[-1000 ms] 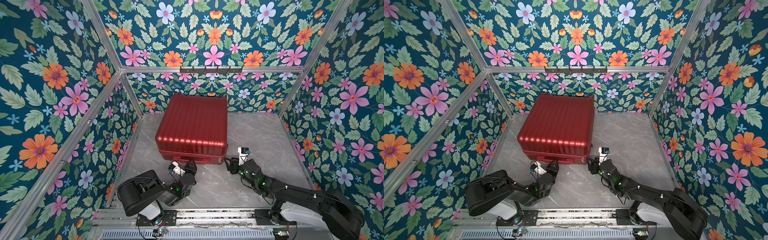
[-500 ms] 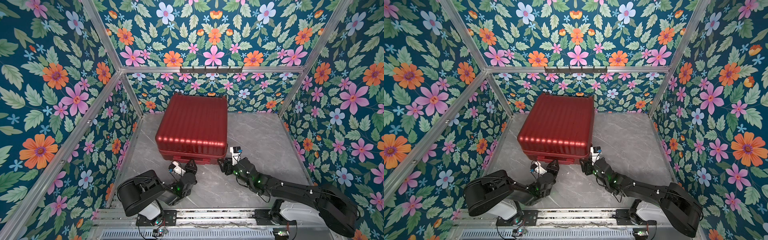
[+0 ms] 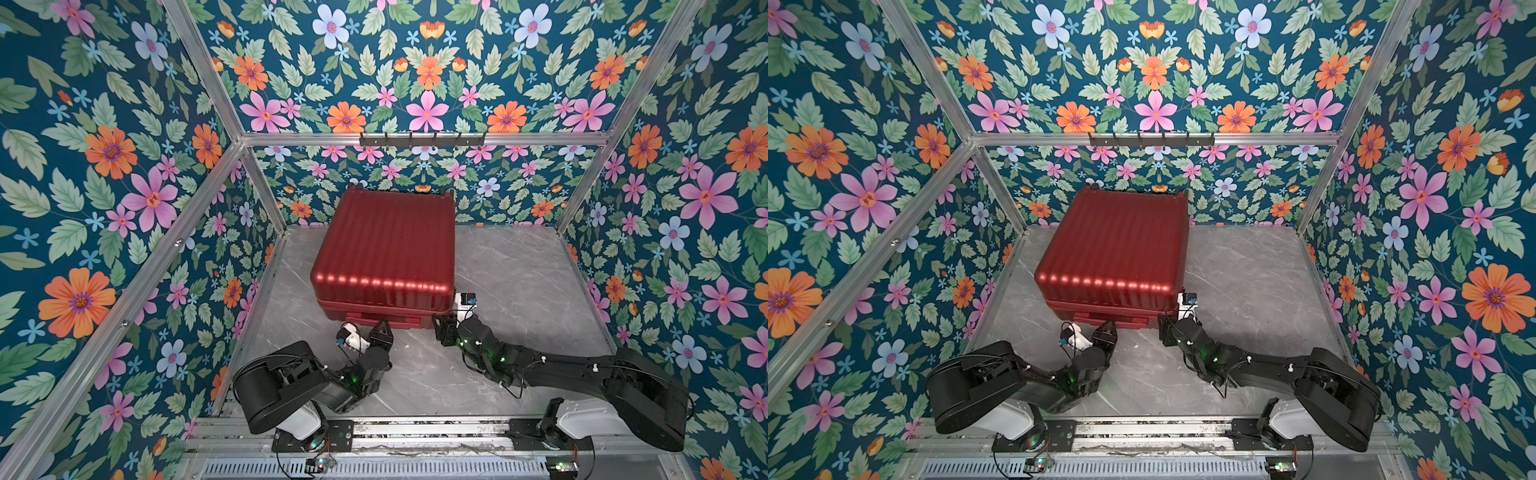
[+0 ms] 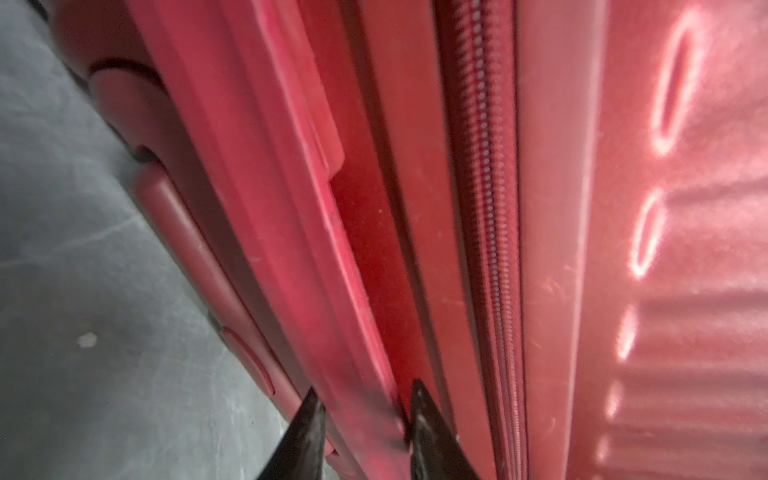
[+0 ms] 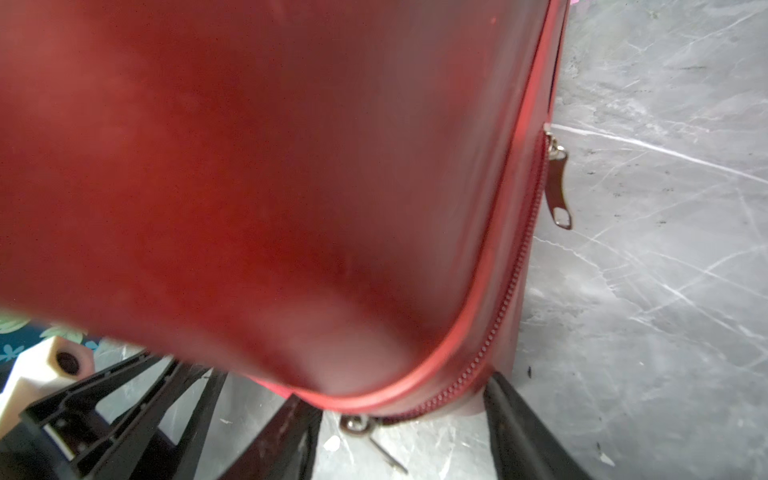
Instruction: Pack the luggage
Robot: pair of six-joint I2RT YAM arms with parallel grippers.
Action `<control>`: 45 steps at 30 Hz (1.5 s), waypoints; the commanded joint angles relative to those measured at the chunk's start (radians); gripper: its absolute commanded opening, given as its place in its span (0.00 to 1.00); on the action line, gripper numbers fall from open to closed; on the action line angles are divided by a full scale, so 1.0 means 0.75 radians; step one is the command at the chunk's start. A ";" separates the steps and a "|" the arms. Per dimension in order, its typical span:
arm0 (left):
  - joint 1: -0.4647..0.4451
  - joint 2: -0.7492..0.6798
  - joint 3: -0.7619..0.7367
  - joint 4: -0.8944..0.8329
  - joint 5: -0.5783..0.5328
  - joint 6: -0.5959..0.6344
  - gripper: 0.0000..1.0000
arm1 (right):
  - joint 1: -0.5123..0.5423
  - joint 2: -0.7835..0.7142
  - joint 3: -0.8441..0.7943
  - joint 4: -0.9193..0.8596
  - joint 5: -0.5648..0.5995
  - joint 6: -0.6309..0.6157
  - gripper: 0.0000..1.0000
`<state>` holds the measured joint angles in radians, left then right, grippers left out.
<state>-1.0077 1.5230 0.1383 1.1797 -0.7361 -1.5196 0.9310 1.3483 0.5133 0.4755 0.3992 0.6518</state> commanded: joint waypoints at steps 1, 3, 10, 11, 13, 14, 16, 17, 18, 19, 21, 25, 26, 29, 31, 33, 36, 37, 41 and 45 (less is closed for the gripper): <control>0.003 0.020 -0.009 -0.008 -0.006 0.028 0.34 | -0.001 0.002 0.003 0.036 0.082 0.015 0.52; 0.003 0.033 -0.014 0.014 -0.006 0.024 0.34 | -0.002 -0.016 -0.009 0.028 0.104 0.023 0.45; 0.003 0.046 -0.023 0.035 -0.006 0.016 0.33 | -0.002 -0.091 -0.070 0.043 0.120 -0.007 0.25; 0.003 0.044 -0.022 0.035 -0.010 0.015 0.33 | -0.002 -0.094 -0.073 0.049 0.116 -0.016 0.24; 0.002 0.040 -0.025 0.031 -0.012 0.016 0.33 | -0.002 -0.098 -0.082 0.079 0.103 -0.044 0.21; 0.002 0.037 -0.024 0.026 -0.012 0.017 0.33 | -0.002 -0.098 -0.086 0.092 0.093 -0.057 0.20; 0.002 0.030 -0.020 0.014 -0.012 0.017 0.33 | -0.002 -0.096 -0.089 0.119 0.065 -0.087 0.17; 0.002 0.028 -0.020 0.011 -0.011 0.018 0.33 | -0.005 -0.093 -0.089 0.129 0.053 -0.096 0.15; 0.002 0.028 -0.019 0.007 -0.013 0.018 0.33 | -0.006 -0.089 -0.087 0.138 0.035 -0.103 0.14; 0.002 0.026 -0.019 0.006 -0.014 0.021 0.33 | -0.010 -0.084 -0.088 0.146 0.016 -0.106 0.12; 0.002 0.023 -0.019 0.003 -0.013 0.020 0.33 | -0.022 -0.075 -0.092 0.160 -0.013 -0.102 0.10; 0.003 0.009 -0.017 -0.010 -0.015 0.024 0.33 | -0.031 -0.073 -0.107 0.185 -0.041 -0.087 0.16; 0.003 0.007 -0.015 -0.015 -0.016 0.024 0.33 | -0.032 -0.074 -0.111 0.188 -0.041 -0.084 0.19; 0.002 -0.003 -0.010 -0.029 -0.015 0.028 0.33 | -0.033 -0.080 -0.142 0.221 -0.047 -0.080 0.32; 0.002 -0.006 -0.008 -0.029 -0.013 0.032 0.33 | -0.042 -0.089 -0.180 0.262 -0.072 -0.076 0.38; 0.002 -0.004 -0.010 -0.029 -0.010 0.034 0.33 | -0.059 -0.107 -0.221 0.296 -0.113 -0.068 0.43; 0.002 -0.003 -0.011 -0.032 -0.007 0.034 0.34 | -0.115 -0.130 -0.282 0.353 -0.232 -0.064 0.51; 0.002 -0.002 -0.011 -0.035 -0.008 0.035 0.34 | -0.138 -0.130 -0.293 0.363 -0.282 -0.064 0.53; 0.003 0.004 -0.003 -0.037 -0.004 0.034 0.33 | -0.157 -0.095 -0.300 0.422 -0.387 -0.174 0.57; 0.003 0.003 0.011 -0.057 -0.004 0.036 0.33 | -0.159 -0.019 -0.330 0.613 -0.431 -0.238 0.57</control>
<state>-1.0073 1.5234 0.1390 1.1828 -0.7395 -1.5120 0.8127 1.3125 0.2726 0.8032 0.1307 0.5308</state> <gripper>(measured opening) 0.332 0.570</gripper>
